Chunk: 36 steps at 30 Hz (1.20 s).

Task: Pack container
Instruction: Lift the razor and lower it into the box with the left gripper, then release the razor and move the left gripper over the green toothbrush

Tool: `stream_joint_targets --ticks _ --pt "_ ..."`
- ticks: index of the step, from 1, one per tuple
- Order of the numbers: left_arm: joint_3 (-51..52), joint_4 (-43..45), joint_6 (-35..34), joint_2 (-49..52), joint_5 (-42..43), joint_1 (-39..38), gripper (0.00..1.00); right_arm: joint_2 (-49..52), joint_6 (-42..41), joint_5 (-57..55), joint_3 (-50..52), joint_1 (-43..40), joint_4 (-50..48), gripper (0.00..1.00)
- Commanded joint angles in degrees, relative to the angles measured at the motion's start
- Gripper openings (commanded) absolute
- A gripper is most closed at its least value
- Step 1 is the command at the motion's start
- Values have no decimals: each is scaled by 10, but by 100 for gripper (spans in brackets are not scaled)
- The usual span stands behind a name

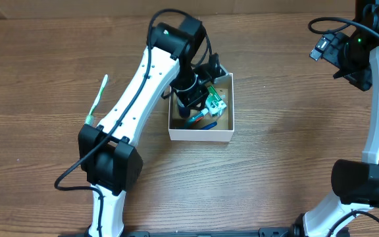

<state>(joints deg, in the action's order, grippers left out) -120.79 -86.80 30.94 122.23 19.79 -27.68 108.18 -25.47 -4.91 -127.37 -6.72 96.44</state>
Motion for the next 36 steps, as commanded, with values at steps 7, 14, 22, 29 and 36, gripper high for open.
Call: stream_joint_targets --ticks 7,14,22,29,36 --pt "2 -3 8 -5 12 -10 49 0 0 -1 -2 -1 -3 100" --pt "-53 -45 -13 -25 -24 -31 54 0 0 -2 -2 -1 -3 100" --pt "-53 -66 -110 -143 -122 -14 58 0 0 -2 -2 -1 -3 100" --pt "-22 -74 -212 -226 -199 68 63 0 0 -2 -2 -1 -3 100" --pt "63 -24 -299 -247 -242 203 71 0 0 -2 -2 -1 -3 100"
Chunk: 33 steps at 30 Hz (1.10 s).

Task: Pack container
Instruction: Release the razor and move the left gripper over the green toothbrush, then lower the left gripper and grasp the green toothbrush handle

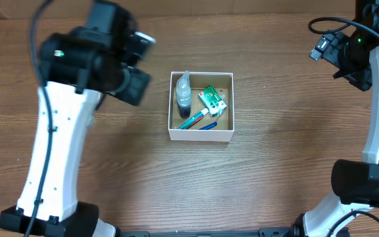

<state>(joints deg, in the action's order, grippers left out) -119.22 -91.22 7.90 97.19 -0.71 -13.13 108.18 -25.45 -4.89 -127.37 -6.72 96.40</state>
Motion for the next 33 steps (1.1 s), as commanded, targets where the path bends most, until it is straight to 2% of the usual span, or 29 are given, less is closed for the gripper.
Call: stream_joint_targets --ticks 1,7,14,21,33 --pt "67 35 -73 4 -37 76 74 0 -1 -2 -2 -1 -3 100" --pt "196 157 -75 11 -14 154 89 0 -1 -2 -2 -1 -3 100" --pt "293 282 -48 38 -7 177 100 0 -1 -2 -2 -1 -3 100" --pt "306 328 -7 102 7 177 100 0 -1 -2 -2 -1 -3 100" --pt "306 358 -6 180 8 210 100 0 -1 -2 -2 -1 -3 100"
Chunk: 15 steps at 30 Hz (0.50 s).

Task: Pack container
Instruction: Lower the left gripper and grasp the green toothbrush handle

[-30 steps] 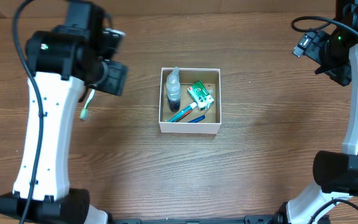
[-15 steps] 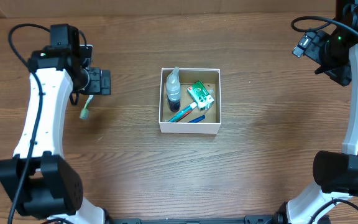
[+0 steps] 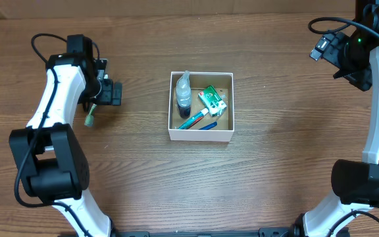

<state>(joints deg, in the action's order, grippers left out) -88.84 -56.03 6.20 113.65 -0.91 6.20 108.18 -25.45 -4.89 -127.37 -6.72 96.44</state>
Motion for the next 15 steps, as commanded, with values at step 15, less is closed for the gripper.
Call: stream_joint_targets --ticks 15 --pt "3 24 41 94 69 45 91 0 -1 -2 -2 -1 -3 100"
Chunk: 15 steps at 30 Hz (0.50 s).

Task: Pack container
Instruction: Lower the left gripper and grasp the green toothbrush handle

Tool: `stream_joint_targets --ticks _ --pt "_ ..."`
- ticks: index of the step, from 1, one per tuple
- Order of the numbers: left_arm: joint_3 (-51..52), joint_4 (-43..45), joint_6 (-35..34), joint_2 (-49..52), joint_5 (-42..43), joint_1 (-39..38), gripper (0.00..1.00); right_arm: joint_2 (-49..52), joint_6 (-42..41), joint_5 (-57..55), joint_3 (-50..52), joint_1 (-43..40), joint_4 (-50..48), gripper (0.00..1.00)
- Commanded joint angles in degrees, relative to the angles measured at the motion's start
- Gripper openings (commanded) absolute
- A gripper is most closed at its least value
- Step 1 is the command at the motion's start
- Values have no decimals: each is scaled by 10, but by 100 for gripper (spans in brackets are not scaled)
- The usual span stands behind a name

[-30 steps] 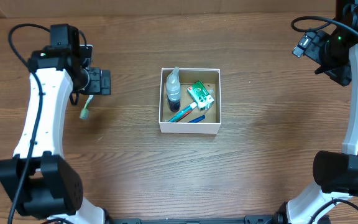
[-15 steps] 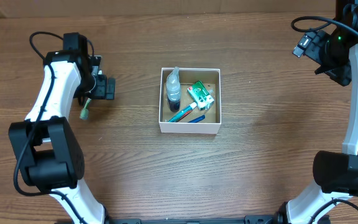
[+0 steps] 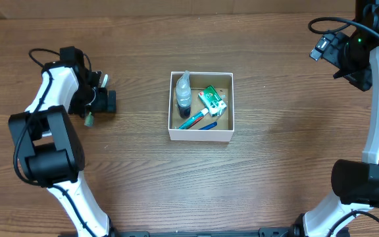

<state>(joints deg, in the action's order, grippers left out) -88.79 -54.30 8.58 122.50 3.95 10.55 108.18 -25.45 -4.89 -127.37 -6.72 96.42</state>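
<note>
A white open box (image 3: 201,135) sits mid-table and holds a clear bottle (image 3: 183,92), a green packet (image 3: 212,100), a teal-and-red tube (image 3: 193,120) and a blue item (image 3: 208,125). A green-and-white toothbrush (image 3: 90,118) lies on the wood at the left; only its lower end shows. My left gripper (image 3: 104,101) hangs low right over the brush, and its jaws look spread with nothing lifted. My right gripper (image 3: 347,66) is raised at the far right corner, far from the box; its fingers are not clear.
Bare wooden table (image 3: 288,158) surrounds the box. The left arm's links and base (image 3: 45,158) stand along the left side, and the right arm's column (image 3: 374,131) runs down the right edge.
My left gripper has shifted slightly left and toward the front, now covering more of the toothbrush. The brush, the box and the right arm are where they were.
My left gripper was inside the box among the items. Then it was away to the left, leaving bottle, packet, tube and blue item in the box. Then it stood beside the toothbrush at the left, and now it sits right over it.
</note>
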Motion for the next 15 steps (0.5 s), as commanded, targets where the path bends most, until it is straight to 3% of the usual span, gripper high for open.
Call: stream_joint_targets --ticks 1,5,7,9,15 --pt "2 7 17 6 21 2 88 0 -1 -2 -2 -1 -3 100" --pt "3 11 17 10 21 2 65 0 -1 -2 -2 -1 -3 100" --pt "3 12 17 10 21 1 44 0 -1 -2 -2 -1 -3 100" --pt "3 11 16 10 21 1 31 0 -1 -2 -2 -1 -3 100" --pt "3 5 11 10 28 1 18 0 -1 -2 -2 -1 -3 100"
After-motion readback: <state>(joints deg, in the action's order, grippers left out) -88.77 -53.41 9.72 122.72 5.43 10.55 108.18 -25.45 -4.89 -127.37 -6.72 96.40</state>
